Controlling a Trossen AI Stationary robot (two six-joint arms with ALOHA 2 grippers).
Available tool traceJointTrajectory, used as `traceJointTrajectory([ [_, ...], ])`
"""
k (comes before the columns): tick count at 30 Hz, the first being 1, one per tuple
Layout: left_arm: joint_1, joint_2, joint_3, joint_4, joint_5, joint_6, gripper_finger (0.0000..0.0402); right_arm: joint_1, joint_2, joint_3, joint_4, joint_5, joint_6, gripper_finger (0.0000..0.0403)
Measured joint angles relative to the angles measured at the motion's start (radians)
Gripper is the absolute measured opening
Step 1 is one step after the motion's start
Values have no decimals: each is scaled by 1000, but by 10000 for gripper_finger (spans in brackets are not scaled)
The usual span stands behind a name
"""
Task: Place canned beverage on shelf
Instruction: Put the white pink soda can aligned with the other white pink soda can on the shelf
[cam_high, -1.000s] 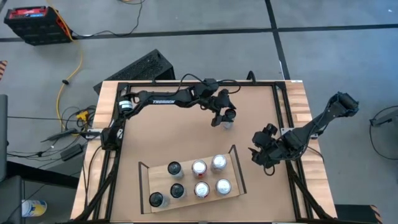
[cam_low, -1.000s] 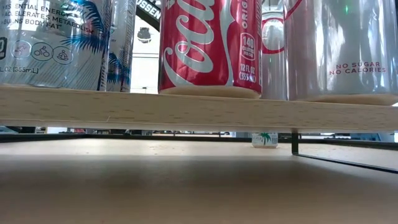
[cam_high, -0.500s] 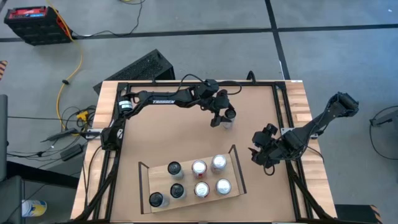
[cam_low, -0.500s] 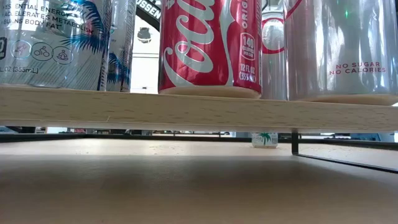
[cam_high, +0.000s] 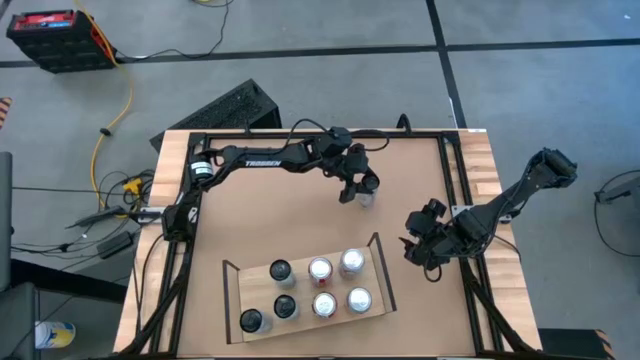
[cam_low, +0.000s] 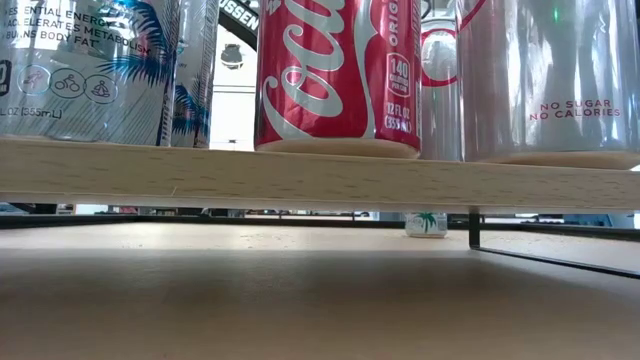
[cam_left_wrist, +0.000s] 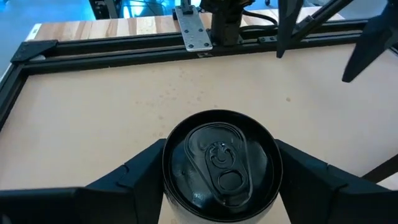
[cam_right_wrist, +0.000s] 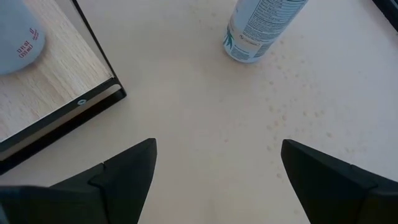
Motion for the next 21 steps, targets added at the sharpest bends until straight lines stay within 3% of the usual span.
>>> traceJointTrajectory([
  [7, -1, -9, 79, -64, 8, -64, 231, 0, 0, 0, 12, -4, 12, 367],
  [13, -19, -64, 197, -214, -3, -58, 231, 0, 0, 0, 16, -7, 60, 367],
  [18, -52, -147, 208, -266, -137, -71, 231, -6, 0, 0, 26, -7, 63, 367],
  [21, -67, -229, 210, -306, -161, -72, 231, -18, 0, 0, 28, -11, 79, 367],
])
